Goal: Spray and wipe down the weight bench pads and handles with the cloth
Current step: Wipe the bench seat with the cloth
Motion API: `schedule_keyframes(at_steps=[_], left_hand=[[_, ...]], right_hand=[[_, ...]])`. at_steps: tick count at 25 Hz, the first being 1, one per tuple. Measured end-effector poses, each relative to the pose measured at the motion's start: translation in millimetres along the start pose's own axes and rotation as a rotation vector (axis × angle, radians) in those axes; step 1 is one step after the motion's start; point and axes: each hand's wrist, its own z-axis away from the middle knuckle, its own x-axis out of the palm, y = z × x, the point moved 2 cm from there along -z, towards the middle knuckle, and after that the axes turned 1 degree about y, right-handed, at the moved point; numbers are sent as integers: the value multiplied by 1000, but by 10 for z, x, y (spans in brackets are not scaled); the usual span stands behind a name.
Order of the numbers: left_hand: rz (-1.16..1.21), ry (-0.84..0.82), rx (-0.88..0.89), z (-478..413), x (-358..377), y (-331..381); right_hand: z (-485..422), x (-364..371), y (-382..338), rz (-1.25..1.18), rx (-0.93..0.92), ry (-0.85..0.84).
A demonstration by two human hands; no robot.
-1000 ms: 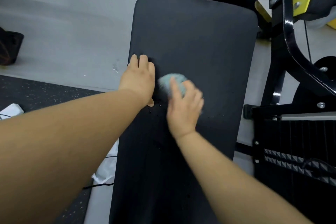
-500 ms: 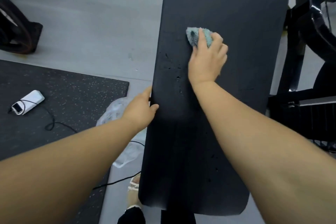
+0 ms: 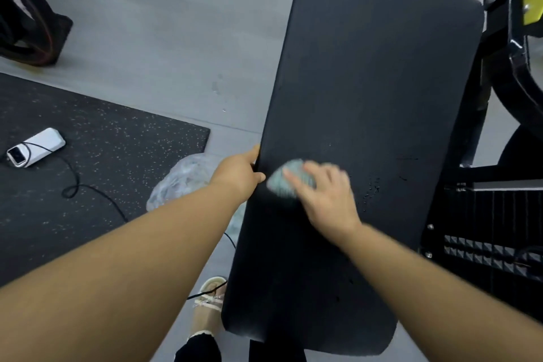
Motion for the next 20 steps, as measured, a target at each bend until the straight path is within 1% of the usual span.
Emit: schedule_keyframes(at_steps=[1, 2, 3, 5, 6, 7, 8, 10, 11, 13, 15, 16, 17, 18, 19, 20], left_hand=[[5, 6, -5, -14, 12, -9], [5, 12, -5, -32, 24, -21], [-2, 14, -3, -49, 39, -36], [-21, 12, -2, -82, 55, -40], [-24, 15, -1, -89, 55, -38], [-24, 14, 0, -90, 53, -42], [-22, 13, 5, -91, 56, -50], [-26, 11, 5, -105, 55, -67], [-19, 7, 2, -111, 49, -75], [-9, -13, -9, -124, 46, -82], [2, -42, -25, -137, 51, -70], [14, -42, -28, -139, 58, -75], [31, -31, -29, -140, 59, -85], [51, -20, -27, -143, 61, -92], [52, -14, -18, -146, 63, -100], [24, -7, -2, -135, 64, -98]], right_hand=[[-364, 40, 125, 50, 78, 58], [-790, 46, 253, 83, 196, 122], [-1210, 17, 355, 88, 313, 132], [-1773, 35, 454, 20, 532, 7], [-1853, 82, 435, -9, 596, -27], [-1832, 96, 352, -21, 607, -7], [-1697, 103, 237, -13, 567, 56], [-1127, 120, -49, -20, 369, 108], [-750, 112, -186, -39, 274, 70], [-37, 15, -399, -82, 165, -32], [316, -93, -442, -86, 63, -65], [293, -99, -371, -68, 8, -54], [140, -78, -261, -25, -8, -25], [-96, -38, -129, 37, 40, 28], [-376, -2, 24, 89, 157, 97], [-667, 9, 172, 132, 320, 155]])
